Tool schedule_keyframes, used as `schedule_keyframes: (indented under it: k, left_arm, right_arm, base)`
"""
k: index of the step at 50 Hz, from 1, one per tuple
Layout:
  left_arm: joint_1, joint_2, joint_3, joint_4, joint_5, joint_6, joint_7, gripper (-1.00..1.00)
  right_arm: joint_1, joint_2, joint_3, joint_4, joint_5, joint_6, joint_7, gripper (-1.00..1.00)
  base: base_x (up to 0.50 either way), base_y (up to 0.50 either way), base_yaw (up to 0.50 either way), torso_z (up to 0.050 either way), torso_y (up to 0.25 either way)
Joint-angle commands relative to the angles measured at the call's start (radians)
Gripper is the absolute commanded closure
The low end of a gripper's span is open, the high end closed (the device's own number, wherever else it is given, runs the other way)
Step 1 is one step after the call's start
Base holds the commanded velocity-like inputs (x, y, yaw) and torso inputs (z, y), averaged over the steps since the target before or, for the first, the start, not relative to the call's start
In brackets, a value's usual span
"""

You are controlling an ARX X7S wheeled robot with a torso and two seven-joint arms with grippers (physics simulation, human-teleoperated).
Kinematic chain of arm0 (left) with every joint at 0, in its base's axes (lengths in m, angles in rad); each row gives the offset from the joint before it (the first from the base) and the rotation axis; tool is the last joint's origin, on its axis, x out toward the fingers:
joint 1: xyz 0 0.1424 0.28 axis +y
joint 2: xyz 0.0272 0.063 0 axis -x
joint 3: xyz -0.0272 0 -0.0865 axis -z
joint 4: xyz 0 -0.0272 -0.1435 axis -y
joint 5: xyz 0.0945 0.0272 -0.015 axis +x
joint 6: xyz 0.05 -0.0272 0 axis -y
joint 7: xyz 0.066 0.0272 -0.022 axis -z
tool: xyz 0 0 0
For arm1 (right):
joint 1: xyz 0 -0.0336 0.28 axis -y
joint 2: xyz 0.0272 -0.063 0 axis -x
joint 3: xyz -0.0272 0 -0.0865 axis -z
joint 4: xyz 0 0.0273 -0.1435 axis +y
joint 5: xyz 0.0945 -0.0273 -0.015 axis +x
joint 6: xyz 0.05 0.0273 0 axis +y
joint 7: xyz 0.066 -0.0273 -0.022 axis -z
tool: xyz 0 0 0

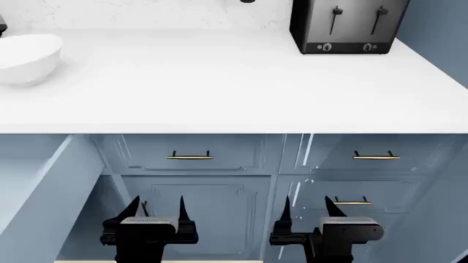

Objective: Place the bar in the bowl and close the drawer.

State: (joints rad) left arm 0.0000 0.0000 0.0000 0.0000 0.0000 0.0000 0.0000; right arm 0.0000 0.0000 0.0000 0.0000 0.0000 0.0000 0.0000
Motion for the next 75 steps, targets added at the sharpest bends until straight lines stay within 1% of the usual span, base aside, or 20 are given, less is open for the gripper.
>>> schedule_keyframes:
  k: [1,7,13,19,23,29,40,49,50,53,55,56,57,64,68,75]
  left_arm:
    - [-0.003,-0.016,0.018,-0.002,-0.014,-0.005,-0.019,-1.00]
    - [0.009,-0.045,0.044,0.087,-0.027,-0.075,-0.037,-1.00]
    - [0.028,-0.074,0.051,0.261,-0.033,-0.181,-0.046,-1.00]
    - [0.013,-0.106,0.037,0.474,-0.031,-0.322,-0.063,-1.00]
    - [-0.041,-0.142,0.034,0.627,-0.031,-0.457,-0.053,-1.00]
    - [-0.163,-0.178,0.031,0.714,-0.039,-0.608,-0.037,-1.00]
    - [-0.336,-0.215,0.026,0.775,-0.046,-0.766,-0.027,-1.00]
    - [-0.434,-0.240,0.015,0.817,-0.058,-0.863,-0.016,-1.00]
    - [-0.446,-0.241,0.016,0.818,-0.056,-0.881,-0.020,-1.00]
    - [-0.477,-0.207,-0.027,0.833,-0.095,-0.955,-0.017,-1.00]
    - [-0.496,-0.199,-0.040,0.837,-0.100,-0.995,-0.025,-1.00]
    - [-0.503,-0.207,-0.032,0.837,-0.095,-1.017,-0.028,-1.00]
    - [-0.504,-0.216,-0.024,0.835,-0.088,-1.005,-0.030,-1.00]
    - [-0.510,-0.185,-0.091,0.834,-0.131,-1.000,-0.018,-1.00]
    - [-0.521,-0.181,-0.110,0.806,-0.150,-0.997,-0.007,-1.00]
    - [-0.544,-0.187,-0.111,0.744,-0.156,-0.983,-0.002,-1.00]
  right_arm:
    - [-0.002,0.016,-0.021,0.000,0.013,-0.005,0.019,-1.00]
    - [-0.034,0.045,-0.030,-0.130,0.033,0.026,0.047,-1.00]
    - [-0.055,0.071,-0.047,-0.293,0.022,0.114,0.061,-1.00]
    - [-0.029,0.110,-0.074,-0.562,0.002,0.310,0.053,-1.00]
    - [0.033,0.136,-0.093,-0.683,-0.025,0.456,0.045,-1.00]
    - [0.190,0.160,-0.125,-0.785,-0.050,0.681,0.022,-1.00]
    - [0.369,0.179,-0.159,-0.845,-0.071,0.875,0.004,-1.00]
    - [0.470,0.192,-0.157,-0.900,-0.065,1.006,-0.020,-1.00]
    - [0.481,0.195,-0.157,-0.902,-0.065,1.019,-0.022,-1.00]
    - [0.492,0.199,-0.155,-0.906,-0.064,1.033,-0.025,-1.00]
    - [0.493,0.200,-0.151,-0.905,-0.063,1.037,-0.024,-1.00]
    - [0.496,0.201,-0.151,-0.907,-0.063,1.042,-0.024,-1.00]
    - [0.502,0.201,-0.151,-0.909,-0.062,1.050,-0.025,-1.00]
    - [0.536,0.199,-0.152,-0.909,-0.054,1.113,-0.032,-1.00]
    - [0.578,0.205,-0.152,-0.892,-0.050,1.157,-0.042,-1.00]
    - [0.590,0.219,-0.121,-0.816,-0.033,1.124,-0.062,-1.00]
  base:
    - [0.00,0.00,0.00,0.000,0.000]
    - [0.00,0.00,0.00,0.000,0.000]
    - [0.00,0.00,0.00,0.000,0.000]
    - [0.00,0.00,0.00,0.000,0.000]
    - [0.00,0.00,0.00,0.000,0.000]
    - [0.00,0.00,0.00,0.000,0.000]
    - [0.00,0.00,0.00,0.000,0.000]
    - [0.00,0.00,0.00,0.000,0.000]
    - [0.00,0.00,0.00,0.000,0.000]
    - [0.00,0.00,0.00,0.000,0.000]
    - [0.00,0.00,0.00,0.000,0.000]
    - [0.00,0.00,0.00,0.000,0.000]
    - [0.00,0.00,0.00,0.050,0.084]
    - [0.00,0.00,0.00,0.050,0.011]
    - [0.00,0.00,0.00,0.050,0.000]
    - [0.00,0.00,0.00,0.050,0.000]
